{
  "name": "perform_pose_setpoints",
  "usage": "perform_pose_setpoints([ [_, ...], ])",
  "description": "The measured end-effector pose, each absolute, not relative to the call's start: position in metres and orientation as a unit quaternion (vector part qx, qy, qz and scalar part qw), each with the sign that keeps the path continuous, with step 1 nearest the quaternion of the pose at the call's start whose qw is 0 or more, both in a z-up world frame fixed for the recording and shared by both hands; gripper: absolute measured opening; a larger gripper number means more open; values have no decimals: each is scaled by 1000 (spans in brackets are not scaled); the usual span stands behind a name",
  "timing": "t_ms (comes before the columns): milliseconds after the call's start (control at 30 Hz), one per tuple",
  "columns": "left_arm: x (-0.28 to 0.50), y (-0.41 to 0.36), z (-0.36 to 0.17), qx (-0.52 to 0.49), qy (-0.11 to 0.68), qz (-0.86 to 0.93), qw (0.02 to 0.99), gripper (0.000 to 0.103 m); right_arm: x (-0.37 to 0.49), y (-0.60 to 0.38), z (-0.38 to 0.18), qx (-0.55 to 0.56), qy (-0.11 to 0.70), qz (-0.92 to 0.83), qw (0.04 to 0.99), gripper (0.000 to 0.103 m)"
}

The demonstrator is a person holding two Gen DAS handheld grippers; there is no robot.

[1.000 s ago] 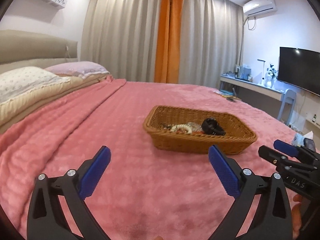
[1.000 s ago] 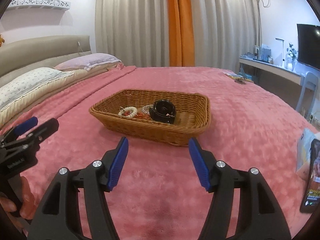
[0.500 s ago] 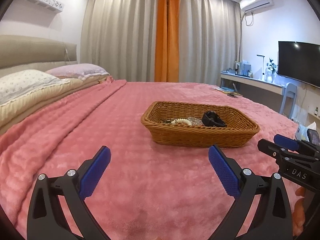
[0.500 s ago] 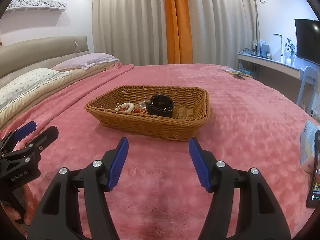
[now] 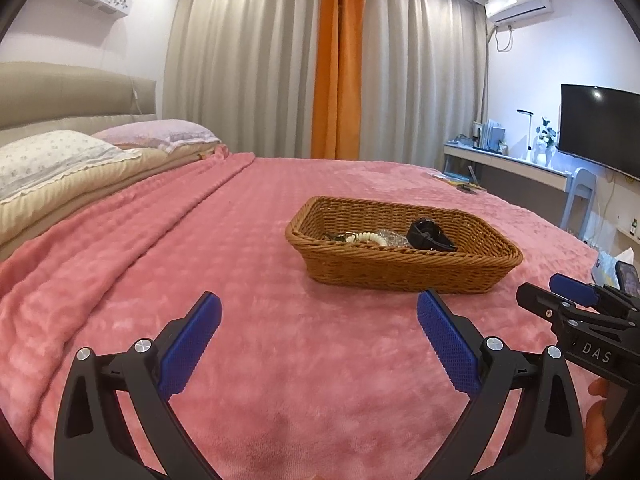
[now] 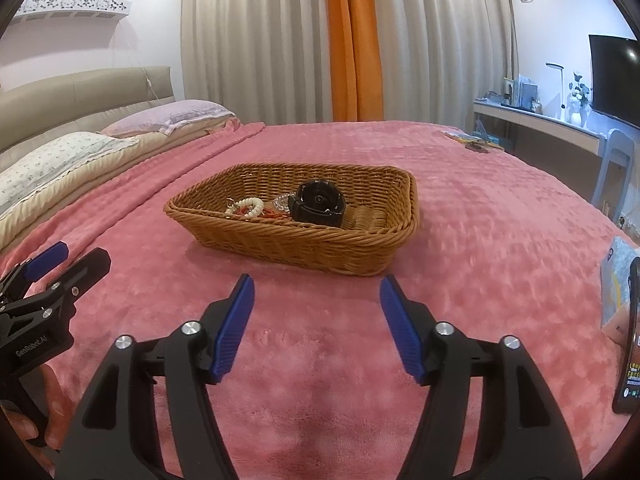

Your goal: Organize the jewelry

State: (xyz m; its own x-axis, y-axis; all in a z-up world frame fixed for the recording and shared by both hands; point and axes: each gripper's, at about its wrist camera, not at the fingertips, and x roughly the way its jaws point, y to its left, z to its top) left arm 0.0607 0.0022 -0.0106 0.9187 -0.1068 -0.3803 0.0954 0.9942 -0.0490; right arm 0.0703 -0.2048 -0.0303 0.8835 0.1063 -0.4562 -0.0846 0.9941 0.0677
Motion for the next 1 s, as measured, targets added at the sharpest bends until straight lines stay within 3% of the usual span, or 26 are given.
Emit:
perform_pose_setpoints([
  [1000, 63, 1, -13, -14, 207, -55, 977, 95, 70, -205, -30, 23, 237, 49, 970, 66],
])
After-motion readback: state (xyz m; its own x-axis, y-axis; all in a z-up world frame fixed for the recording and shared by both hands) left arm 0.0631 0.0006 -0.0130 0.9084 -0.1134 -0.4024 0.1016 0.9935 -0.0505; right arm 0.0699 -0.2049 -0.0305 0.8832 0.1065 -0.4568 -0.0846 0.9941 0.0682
